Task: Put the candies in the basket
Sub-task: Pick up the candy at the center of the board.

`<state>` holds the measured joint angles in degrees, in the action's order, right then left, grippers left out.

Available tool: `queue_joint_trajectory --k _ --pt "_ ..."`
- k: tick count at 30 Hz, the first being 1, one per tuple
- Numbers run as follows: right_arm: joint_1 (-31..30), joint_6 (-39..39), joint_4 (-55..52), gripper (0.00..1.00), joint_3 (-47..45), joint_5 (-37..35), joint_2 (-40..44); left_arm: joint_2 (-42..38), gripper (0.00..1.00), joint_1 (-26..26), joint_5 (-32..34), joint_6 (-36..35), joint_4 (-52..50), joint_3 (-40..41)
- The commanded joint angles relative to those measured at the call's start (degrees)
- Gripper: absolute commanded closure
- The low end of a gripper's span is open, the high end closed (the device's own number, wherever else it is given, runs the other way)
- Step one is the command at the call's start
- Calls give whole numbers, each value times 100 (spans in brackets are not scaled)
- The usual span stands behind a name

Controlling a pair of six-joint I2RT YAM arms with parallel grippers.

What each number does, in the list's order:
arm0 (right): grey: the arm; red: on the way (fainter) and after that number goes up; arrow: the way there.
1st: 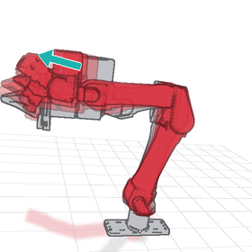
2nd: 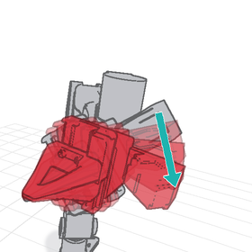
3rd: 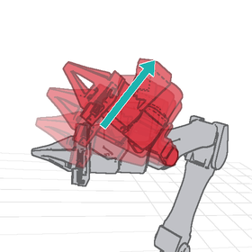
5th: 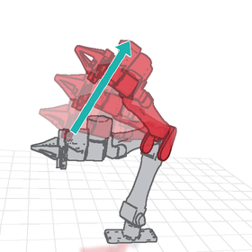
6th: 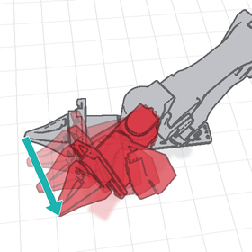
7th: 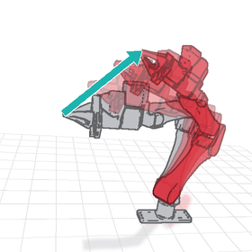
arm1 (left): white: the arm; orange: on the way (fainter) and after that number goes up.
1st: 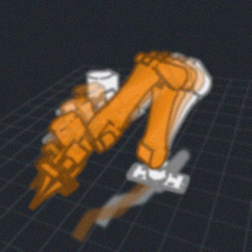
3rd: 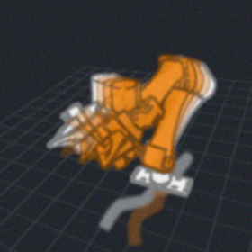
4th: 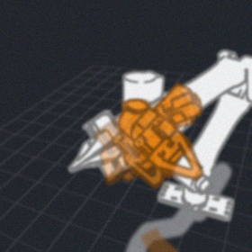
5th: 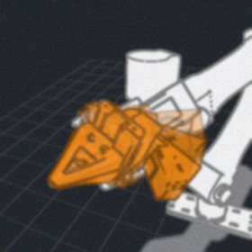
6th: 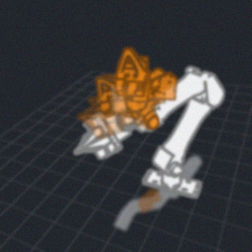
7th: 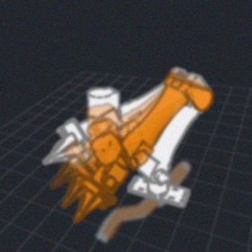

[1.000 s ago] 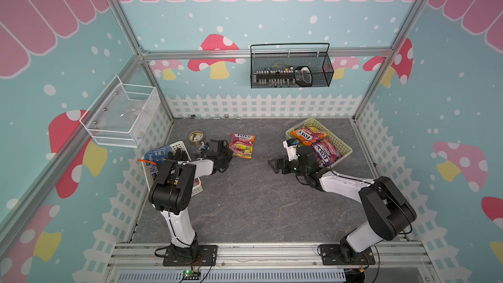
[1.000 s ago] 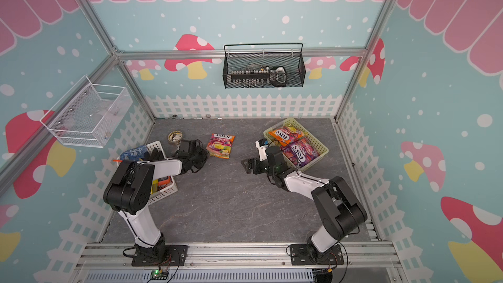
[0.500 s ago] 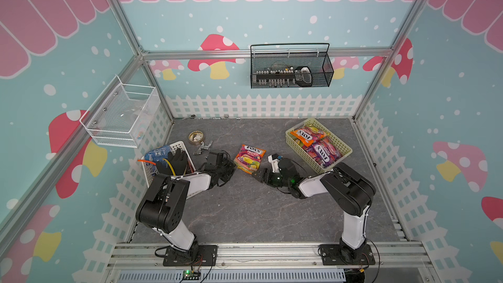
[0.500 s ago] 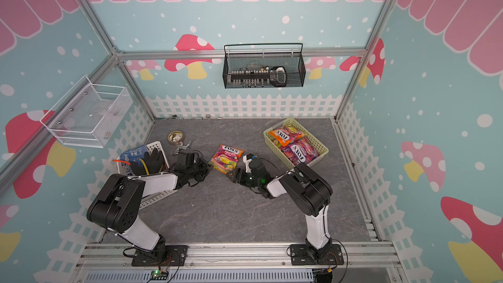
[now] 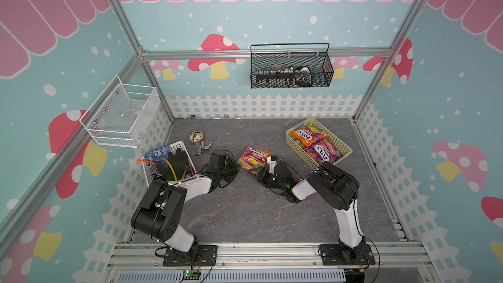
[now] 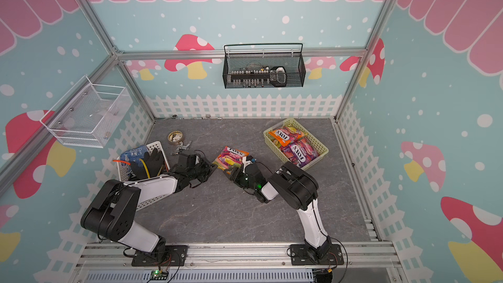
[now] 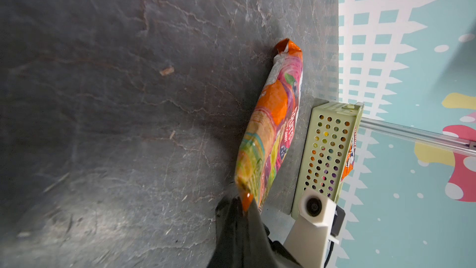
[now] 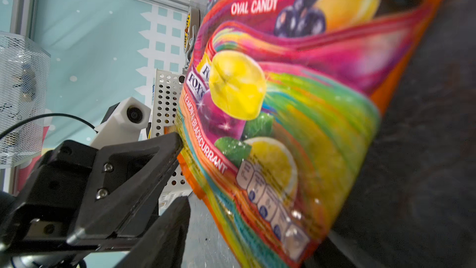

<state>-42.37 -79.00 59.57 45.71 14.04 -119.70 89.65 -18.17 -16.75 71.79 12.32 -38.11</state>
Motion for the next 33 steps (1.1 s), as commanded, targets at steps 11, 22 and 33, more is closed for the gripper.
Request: queue_joint_trajectory --k 11,22,33 --pt "72 291 278 90 -117 -517 189 -224 100 -151 96 -215 -46 181" --pt "236 1906 -986 100 10 -266 1540 -1139 62 -47 330 -1180 -426 -222" --pt "382 2483 -2537 100 493 59 3051 -2397 27 240 94 -2760 -1543 -851"
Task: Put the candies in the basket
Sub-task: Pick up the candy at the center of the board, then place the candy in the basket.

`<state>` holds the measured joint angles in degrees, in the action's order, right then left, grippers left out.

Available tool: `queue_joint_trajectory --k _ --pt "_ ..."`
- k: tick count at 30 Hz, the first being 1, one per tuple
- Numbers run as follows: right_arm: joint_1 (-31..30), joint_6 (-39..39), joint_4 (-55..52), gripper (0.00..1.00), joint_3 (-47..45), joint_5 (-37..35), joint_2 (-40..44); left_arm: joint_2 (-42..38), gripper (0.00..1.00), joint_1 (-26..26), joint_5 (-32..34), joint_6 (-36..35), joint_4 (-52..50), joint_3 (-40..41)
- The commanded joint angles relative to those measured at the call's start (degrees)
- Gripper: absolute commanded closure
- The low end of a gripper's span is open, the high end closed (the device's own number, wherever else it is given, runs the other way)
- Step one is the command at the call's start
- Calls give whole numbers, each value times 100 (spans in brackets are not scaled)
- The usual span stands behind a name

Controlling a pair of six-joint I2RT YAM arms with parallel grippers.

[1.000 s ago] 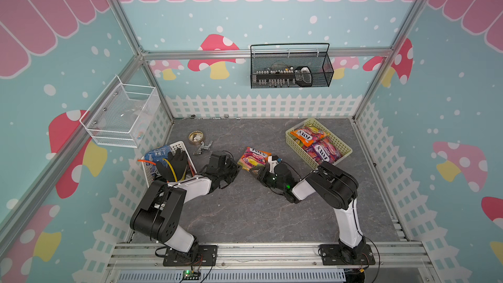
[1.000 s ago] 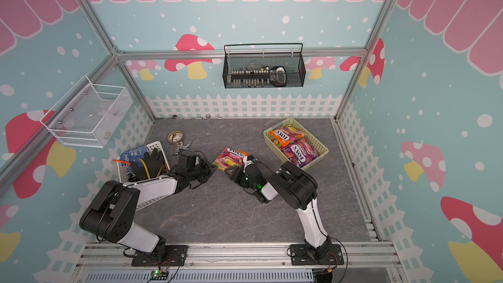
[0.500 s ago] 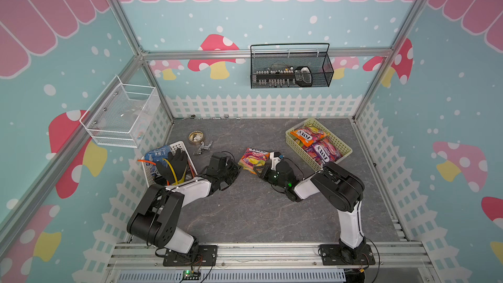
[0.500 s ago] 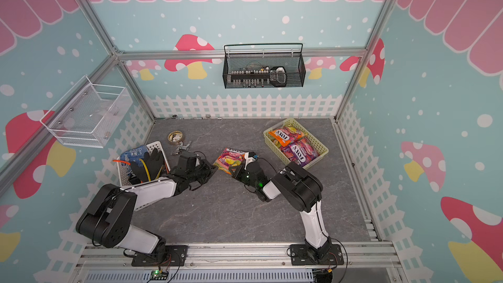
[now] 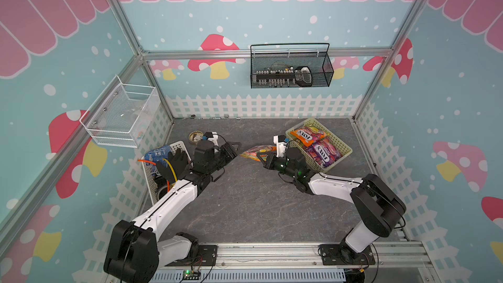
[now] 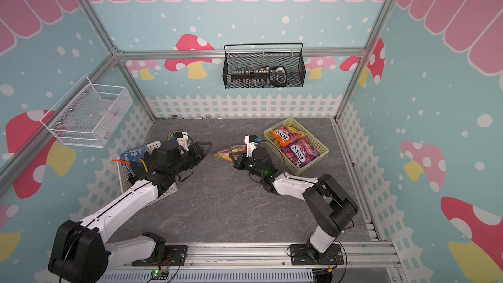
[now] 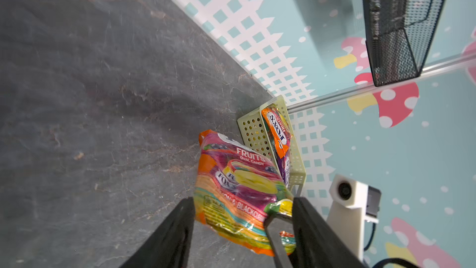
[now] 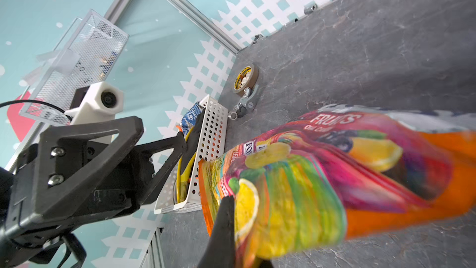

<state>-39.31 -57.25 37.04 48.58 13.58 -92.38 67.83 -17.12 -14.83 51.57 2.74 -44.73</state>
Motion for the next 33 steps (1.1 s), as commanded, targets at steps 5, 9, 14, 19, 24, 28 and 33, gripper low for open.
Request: queue_joint_trajectory --k 5,9,14,19,24,28,33 --pt "295 420 -688 100 267 77 759 -559 1 422 -877 -1330 -950 -333" --pt "503 604 -957 100 318 -62 1127 -673 1 568 -1197 -1747 -1312 -452" --pt "883 792 -1212 100 357 -218 1523 -669 1 589 -1437 -2223 -1448 -456" --pt "1399 1145 -1581 100 508 -528 1786 -511 1 588 -1696 -2605 -1568 -457" --pt "1929 1381 -1676 100 694 -533 1646 -323 1 588 -1846 -2882 -1619 -341" --pt "2430 1430 -1672 100 832 -256 1339 -112 1 588 -2138 -3106 -1628 -246" --pt "2882 1608 -1651 100 1000 79 840 52 1 596 -1959 -3320 -1610 -124"
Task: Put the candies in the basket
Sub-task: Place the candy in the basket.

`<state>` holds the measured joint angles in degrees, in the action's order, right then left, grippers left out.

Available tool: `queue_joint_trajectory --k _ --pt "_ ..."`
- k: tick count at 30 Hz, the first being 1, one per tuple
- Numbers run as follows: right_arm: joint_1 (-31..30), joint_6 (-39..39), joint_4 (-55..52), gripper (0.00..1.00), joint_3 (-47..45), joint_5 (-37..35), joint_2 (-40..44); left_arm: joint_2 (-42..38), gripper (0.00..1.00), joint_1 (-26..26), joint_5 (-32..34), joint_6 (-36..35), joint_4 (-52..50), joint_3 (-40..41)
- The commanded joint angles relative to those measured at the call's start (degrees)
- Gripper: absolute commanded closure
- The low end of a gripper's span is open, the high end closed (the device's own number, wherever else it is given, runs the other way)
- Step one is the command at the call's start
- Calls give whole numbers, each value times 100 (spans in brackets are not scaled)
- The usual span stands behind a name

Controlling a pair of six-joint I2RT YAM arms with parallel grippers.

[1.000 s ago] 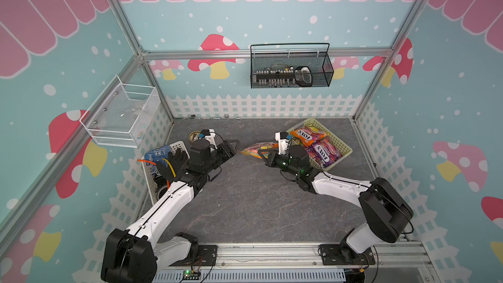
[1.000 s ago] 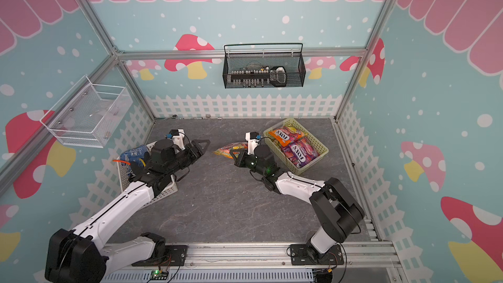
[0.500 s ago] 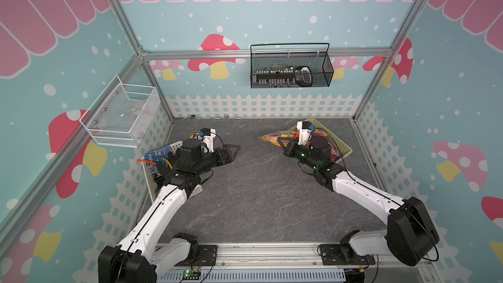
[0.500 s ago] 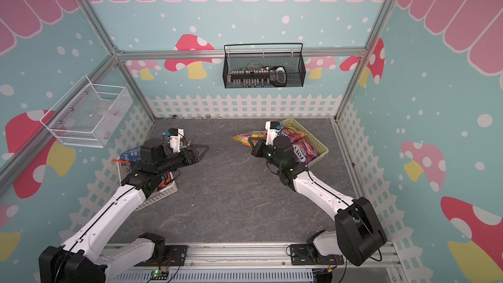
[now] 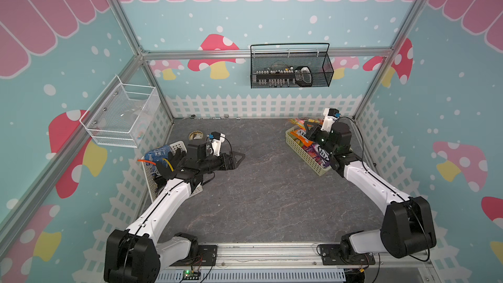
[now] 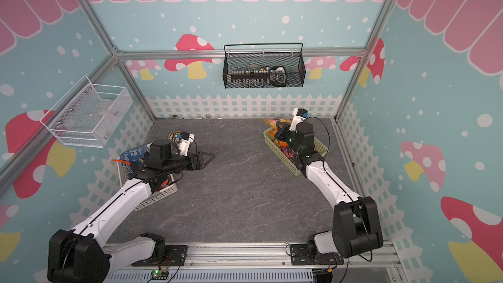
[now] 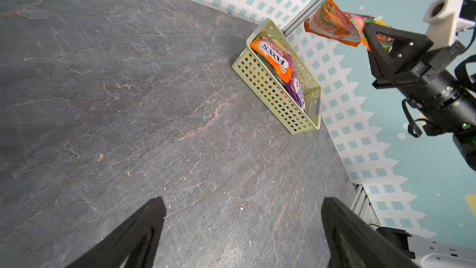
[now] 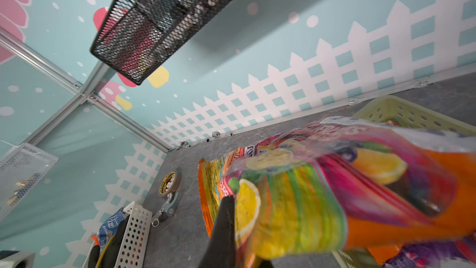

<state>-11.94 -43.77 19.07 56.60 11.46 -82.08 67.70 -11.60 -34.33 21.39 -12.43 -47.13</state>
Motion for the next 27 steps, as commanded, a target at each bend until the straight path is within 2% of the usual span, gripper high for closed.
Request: queue_joint_trajectory --k 1,5,9,12,17,27 --pt "210 289 163 100 222 338 -281 75 1 50 14 -308 -104 128" --pt "452 206 306 100 221 501 -551 25 1 94 -34 -383 -109 110" --pt "552 463 131 100 144 10 -461 -63 1 148 -22 -378 -111 124" --pt "749 623 100 100 36 -39 -400 -99 1 166 -38 -382 -110 141" --pt "1190 373 410 100 -177 380 -499 -56 1 201 -162 -372 -102 113" --pt "1414 -513 1901 100 -1236 1218 -943 -130 1 220 -162 -372 -93 152"
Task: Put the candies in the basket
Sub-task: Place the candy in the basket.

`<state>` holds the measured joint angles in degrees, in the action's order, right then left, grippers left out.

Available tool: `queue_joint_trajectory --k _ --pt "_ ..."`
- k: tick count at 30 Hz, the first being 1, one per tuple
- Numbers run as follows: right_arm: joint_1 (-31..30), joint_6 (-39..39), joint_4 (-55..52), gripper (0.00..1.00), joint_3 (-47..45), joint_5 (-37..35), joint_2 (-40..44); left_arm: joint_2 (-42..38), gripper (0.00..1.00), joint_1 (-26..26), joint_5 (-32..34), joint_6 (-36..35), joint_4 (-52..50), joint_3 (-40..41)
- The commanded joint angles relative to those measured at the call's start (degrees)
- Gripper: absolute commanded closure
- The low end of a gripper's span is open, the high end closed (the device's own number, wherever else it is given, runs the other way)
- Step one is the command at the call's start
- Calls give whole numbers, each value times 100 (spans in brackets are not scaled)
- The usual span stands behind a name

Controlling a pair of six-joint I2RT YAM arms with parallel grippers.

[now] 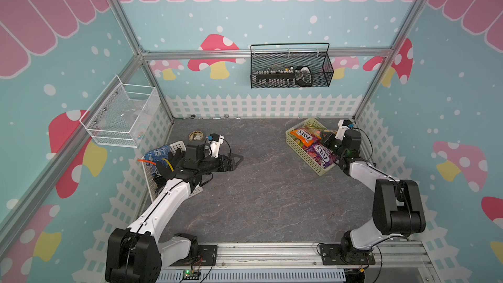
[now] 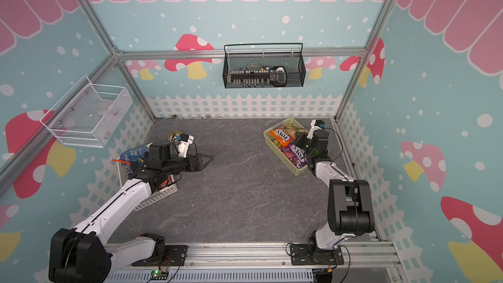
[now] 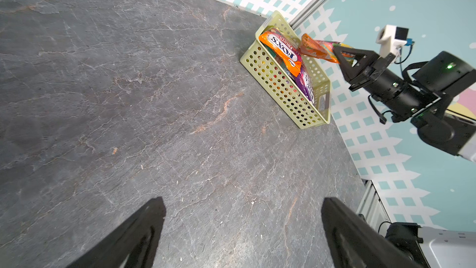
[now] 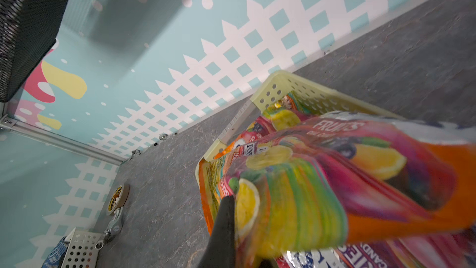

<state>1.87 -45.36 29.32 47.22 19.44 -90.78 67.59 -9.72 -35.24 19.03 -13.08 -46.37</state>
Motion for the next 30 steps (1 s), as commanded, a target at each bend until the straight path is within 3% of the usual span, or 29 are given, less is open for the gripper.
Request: queue_joint_trajectory --k 1,7,11,14,18,30 --pt "33 -437 985 100 -419 479 -73 -107 1 31 -61 -136 -37 75" --pt "33 -495 1002 100 -939 520 47 -31 1 27 -113 -119 -32 31" --pt "33 -432 538 89 -1004 376 151 -18 1 44 -106 -110 -36 33" --pt "45 -351 53 68 -948 118 250 -27 1 45 -96 -101 -36 40" --pt "50 -228 -356 57 -895 -215 481 -54 1 41 -73 -101 -32 59" --pt "50 -82 -1310 48 -900 -613 1176 -71 1 40 -15 -83 -35 58"
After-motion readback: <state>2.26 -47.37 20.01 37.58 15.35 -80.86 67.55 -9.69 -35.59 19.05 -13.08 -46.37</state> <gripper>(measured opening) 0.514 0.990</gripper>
